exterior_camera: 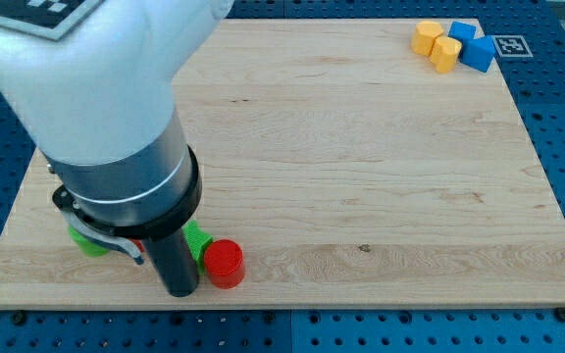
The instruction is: Slide green star into red star
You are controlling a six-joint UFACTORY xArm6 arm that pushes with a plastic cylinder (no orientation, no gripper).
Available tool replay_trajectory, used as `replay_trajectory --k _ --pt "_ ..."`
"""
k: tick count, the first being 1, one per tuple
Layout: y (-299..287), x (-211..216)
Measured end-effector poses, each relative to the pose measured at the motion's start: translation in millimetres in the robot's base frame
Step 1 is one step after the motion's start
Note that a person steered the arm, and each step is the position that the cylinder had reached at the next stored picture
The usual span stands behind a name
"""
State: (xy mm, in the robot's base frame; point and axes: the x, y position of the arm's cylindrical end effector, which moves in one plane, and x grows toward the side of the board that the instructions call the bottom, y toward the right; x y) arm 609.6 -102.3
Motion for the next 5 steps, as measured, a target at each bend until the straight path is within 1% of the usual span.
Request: replay_trajectory --k 1,3,4,5 --pt "4 8" --pt "19 -29" --pt "20 9" --pt "50 8"
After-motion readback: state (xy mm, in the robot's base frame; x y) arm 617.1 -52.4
